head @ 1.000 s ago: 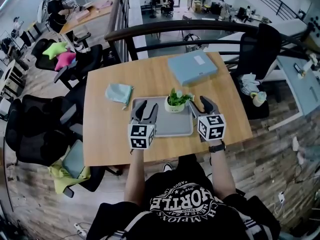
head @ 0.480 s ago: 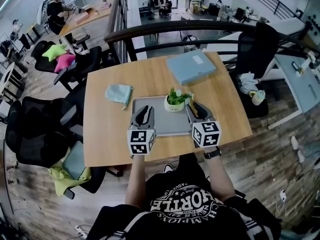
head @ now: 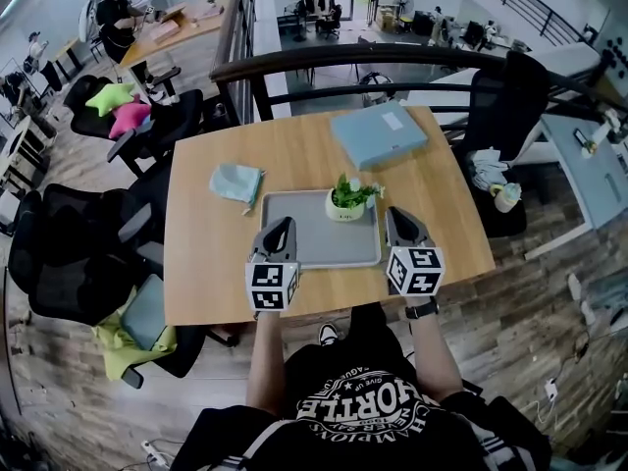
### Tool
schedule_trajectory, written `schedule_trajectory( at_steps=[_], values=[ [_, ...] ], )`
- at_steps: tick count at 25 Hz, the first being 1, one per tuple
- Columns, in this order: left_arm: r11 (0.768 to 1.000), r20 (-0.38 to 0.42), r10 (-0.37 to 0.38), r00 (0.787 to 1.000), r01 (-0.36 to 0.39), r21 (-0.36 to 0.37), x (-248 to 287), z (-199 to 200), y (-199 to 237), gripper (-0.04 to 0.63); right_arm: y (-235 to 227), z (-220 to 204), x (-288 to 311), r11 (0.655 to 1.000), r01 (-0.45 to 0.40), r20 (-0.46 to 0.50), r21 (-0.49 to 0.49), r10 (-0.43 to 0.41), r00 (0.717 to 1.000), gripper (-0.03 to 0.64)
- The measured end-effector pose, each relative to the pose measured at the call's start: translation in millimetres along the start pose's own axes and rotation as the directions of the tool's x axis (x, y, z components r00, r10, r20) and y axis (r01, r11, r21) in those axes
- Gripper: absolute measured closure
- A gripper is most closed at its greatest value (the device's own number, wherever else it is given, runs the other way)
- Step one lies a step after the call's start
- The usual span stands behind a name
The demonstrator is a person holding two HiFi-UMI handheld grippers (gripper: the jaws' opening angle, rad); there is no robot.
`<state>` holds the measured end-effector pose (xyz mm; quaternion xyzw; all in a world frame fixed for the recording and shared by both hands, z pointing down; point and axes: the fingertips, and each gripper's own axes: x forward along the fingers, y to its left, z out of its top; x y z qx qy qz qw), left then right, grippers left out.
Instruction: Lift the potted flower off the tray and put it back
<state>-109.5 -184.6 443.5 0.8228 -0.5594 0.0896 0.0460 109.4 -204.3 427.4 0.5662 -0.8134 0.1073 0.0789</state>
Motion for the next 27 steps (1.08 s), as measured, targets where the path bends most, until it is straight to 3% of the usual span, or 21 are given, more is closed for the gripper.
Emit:
schedule_trajectory(
  at_steps=[10,13,19,23,27],
  values=[
    [0.997,0.068,0.07,0.995,-0.068,-0.039,-23,8,23,0.575,-16,2,-17,1.0,0.019,0.022,0.014,-0.019,1.0,0.597],
    [0.997,0.084,0.074,0.994,-0.073,-0.015,-25,11,22,0.575,-19,3,-24,1.0,0.024,0.027,0.006,-0.024,0.999,0.597],
    [0.998,0.109,0.015,0.994,-0.022,0.058,-19,14,1,0.575,-23,-2,-32,0.999,0.034,0.016,-0.009,-0.033,0.999,0.597],
    [0.998,0.089,-0.004,0.996,-0.001,0.066,-8,2,-7,0.575,-27,-7,-33,0.999,0.039,0.001,-0.015,-0.039,0.999,0.597],
    [0.998,0.0,-0.047,0.999,0.047,0.048,14,-21,-9,0.574,-31,-5,-18,0.999,0.025,-0.001,-0.024,-0.025,1.0,0.597]
  ],
)
